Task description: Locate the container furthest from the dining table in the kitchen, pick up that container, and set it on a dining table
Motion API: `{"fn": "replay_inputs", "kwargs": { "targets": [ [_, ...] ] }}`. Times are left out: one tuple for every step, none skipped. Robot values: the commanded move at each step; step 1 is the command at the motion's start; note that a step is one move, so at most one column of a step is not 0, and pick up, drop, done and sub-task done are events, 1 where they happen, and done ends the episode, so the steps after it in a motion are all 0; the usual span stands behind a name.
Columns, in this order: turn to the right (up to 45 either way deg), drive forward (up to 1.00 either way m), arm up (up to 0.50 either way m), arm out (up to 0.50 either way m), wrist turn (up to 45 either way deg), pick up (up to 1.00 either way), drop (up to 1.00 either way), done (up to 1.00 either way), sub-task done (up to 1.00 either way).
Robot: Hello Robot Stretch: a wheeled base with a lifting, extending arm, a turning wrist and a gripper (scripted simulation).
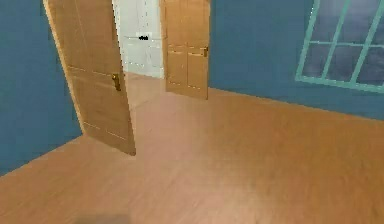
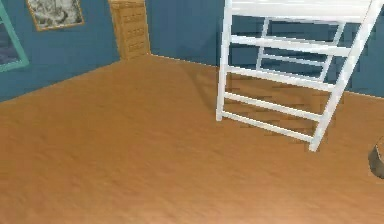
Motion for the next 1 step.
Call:
{"fn": "replay_inputs", "kwargs": {
  "targets": [
    [0.0,1.00,0.00,0.00,0.0,0.00,0.00,0.00,0.00]
  ]
}}
